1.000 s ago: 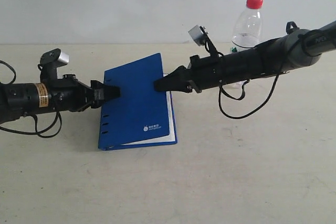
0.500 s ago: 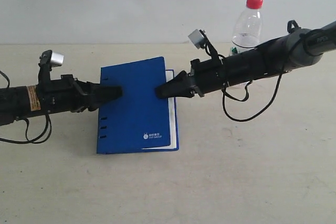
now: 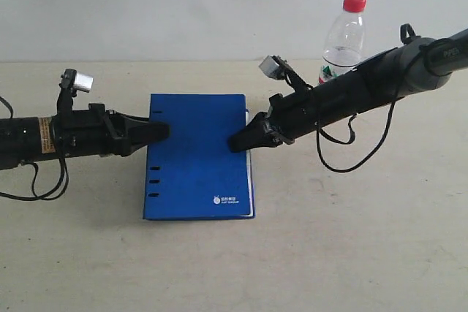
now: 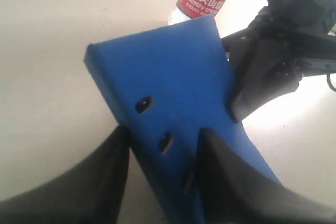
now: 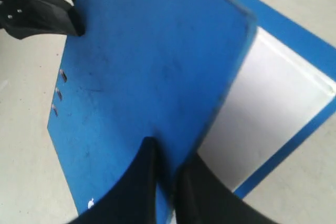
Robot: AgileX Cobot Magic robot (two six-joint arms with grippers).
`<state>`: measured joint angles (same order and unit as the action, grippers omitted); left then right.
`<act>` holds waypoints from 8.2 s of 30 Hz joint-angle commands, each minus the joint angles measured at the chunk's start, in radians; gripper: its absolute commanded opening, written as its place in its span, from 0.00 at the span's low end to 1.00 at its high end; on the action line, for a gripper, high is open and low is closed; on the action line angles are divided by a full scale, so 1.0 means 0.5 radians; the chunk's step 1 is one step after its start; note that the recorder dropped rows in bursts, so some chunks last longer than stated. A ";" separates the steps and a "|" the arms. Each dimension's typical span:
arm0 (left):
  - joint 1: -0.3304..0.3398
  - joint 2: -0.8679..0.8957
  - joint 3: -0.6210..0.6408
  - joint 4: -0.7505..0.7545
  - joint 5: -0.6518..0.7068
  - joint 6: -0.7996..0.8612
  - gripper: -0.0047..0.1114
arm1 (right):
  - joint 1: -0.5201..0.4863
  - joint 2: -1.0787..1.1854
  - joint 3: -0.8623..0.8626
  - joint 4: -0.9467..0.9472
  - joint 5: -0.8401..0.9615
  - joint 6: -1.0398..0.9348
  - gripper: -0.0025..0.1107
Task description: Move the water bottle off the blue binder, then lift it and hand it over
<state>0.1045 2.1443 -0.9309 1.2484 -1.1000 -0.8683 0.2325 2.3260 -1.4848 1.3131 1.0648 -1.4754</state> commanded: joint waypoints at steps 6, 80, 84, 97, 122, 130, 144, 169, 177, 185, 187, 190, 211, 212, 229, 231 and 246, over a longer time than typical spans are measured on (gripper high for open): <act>-0.312 -0.009 -0.126 0.415 -0.242 -0.115 0.48 | 0.052 -0.002 -0.006 -0.028 -0.255 -0.028 0.02; -0.485 -0.169 -0.120 0.800 0.178 -0.841 0.44 | 0.112 -0.262 -0.006 -0.700 -0.155 0.139 0.02; -0.485 -0.205 -0.165 0.784 0.087 -0.958 0.44 | 0.112 -0.262 -0.006 -0.700 -0.159 0.121 0.02; -0.489 -0.146 -0.165 0.371 -0.081 -1.421 0.44 | 0.112 -0.262 -0.006 -0.664 -0.202 0.103 0.02; -0.429 -0.493 0.279 -0.321 0.701 -0.012 0.08 | 0.112 -0.262 -0.006 -1.036 -0.183 0.306 0.02; -0.429 -1.085 0.664 -1.029 0.664 0.650 0.08 | 0.112 -0.347 -0.006 -1.008 -0.215 0.281 0.02; -0.429 -1.719 1.188 -1.343 0.555 0.962 0.08 | 0.112 -1.022 0.126 -0.903 -0.059 0.302 0.02; -0.429 -1.961 1.395 -1.699 0.297 1.381 0.34 | 0.112 -2.603 1.034 -0.891 -1.337 0.547 0.02; -0.429 -2.150 1.421 -2.260 0.421 1.626 0.41 | 0.112 -2.886 1.214 -0.503 -1.694 0.228 0.02; -0.429 -2.912 1.815 -2.317 0.222 1.808 0.08 | 0.112 -3.621 1.568 0.463 -1.474 -0.721 0.02; -0.429 -3.100 1.862 -2.344 0.229 1.873 0.08 | 0.112 -3.783 1.694 0.514 -1.480 -0.746 0.02; -0.429 -3.374 1.862 -2.296 0.789 1.930 0.08 | 0.112 -3.987 1.965 0.514 -1.508 -0.660 0.02; -0.429 -3.680 1.862 -2.369 2.268 1.558 0.08 | 0.112 -4.131 2.970 0.766 -2.390 -0.294 0.02; -0.429 -3.680 1.862 -2.369 2.268 1.558 0.08 | 0.112 -4.131 2.970 0.766 -2.387 -0.278 0.02; -0.425 -4.261 1.826 -2.339 1.906 1.781 0.08 | 0.112 -4.652 2.837 0.702 -1.444 -0.536 0.02; -0.425 -4.262 1.850 -2.339 1.997 1.899 0.08 | 0.112 -4.652 2.852 0.689 -1.418 -0.553 0.02; -0.379 -4.266 1.862 -2.415 2.521 1.476 0.08 | 0.112 -4.652 2.970 0.656 -2.040 -0.204 0.02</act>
<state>-0.0893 0.0113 0.0006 0.0519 0.1769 -0.1140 0.2894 0.0043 -0.0051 1.6384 0.0941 -1.6448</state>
